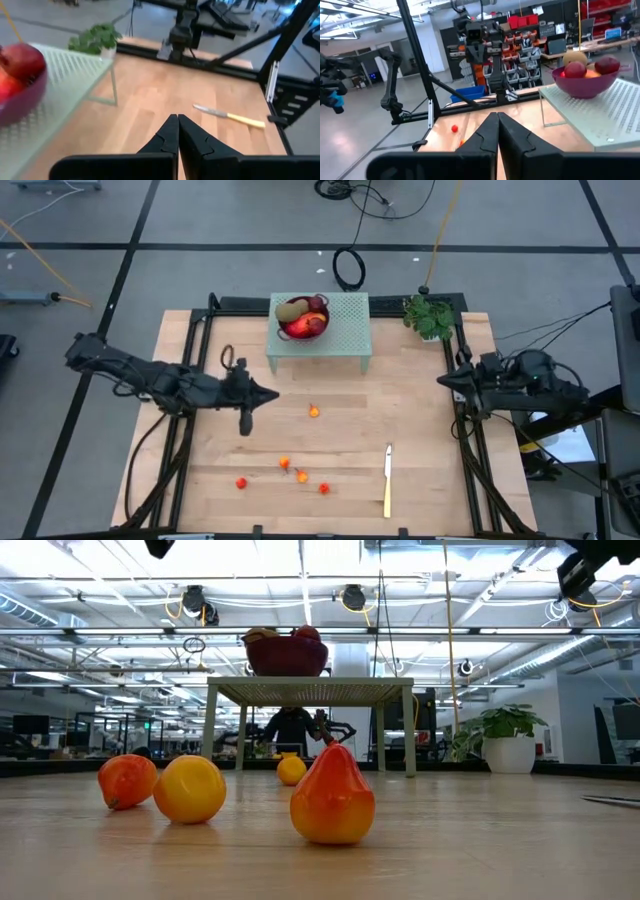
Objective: Pick & Place Fruit
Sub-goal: Put the orange peach in the red strainer bowl on the shelf
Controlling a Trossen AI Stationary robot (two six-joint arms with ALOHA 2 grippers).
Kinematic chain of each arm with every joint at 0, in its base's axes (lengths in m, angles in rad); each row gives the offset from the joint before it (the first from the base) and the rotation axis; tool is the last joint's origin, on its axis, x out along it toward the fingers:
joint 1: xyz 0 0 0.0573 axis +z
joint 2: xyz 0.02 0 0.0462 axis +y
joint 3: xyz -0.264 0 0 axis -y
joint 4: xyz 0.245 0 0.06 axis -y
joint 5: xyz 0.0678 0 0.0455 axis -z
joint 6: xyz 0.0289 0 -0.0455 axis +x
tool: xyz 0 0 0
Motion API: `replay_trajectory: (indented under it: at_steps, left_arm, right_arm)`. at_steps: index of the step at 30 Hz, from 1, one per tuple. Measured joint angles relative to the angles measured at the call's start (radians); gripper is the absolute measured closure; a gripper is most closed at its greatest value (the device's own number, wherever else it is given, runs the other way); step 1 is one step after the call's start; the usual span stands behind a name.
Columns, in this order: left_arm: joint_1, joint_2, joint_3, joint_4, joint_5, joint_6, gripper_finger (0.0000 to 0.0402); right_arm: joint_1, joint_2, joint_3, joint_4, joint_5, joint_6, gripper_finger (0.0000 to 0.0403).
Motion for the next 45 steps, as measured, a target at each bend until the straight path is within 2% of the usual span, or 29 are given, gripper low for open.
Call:
replay_trajectory:
  at_steps: [12,18,24,29,35,40,45]
  left_arm:
    - [-0.077,0.273,0.293,-0.334,0.008,-0.285,0.0401]
    - [-0.111,0.39,0.402,-0.532,0.162,-0.516,0.0401]
    - [-0.172,0.462,0.405,-0.738,0.341,-0.827,0.0401]
    - [-0.238,0.509,0.404,-0.88,0.378,-0.989,0.0397]
    - [-0.303,0.57,0.404,-0.945,0.378,-1.086,0.0396]
    - [-0.334,0.622,0.403,-0.942,0.392,-1.091,0.0394]
    - [-0.353,0.654,0.402,-0.935,0.408,-1.088,0.0353]
  right_arm:
    - [0.0,0.002,-0.052,0.008,-0.052,0.014,0.0403]
    - [0.0,0.002,-0.08,0.014,-0.052,0.013,0.0403]
    - [0.0,0.002,-0.097,0.033,-0.052,0.011,0.0403]
    - [0.0,0.002,-0.1,0.051,-0.052,0.009,0.0403]
    - [0.0,0.002,-0.1,0.05,-0.052,0.005,0.0403]
    - [0.0,0.002,-0.1,0.05,-0.052,0.002,0.0403]
    - [0.0,0.002,-0.1,0.05,-0.053,0.006,0.0403]
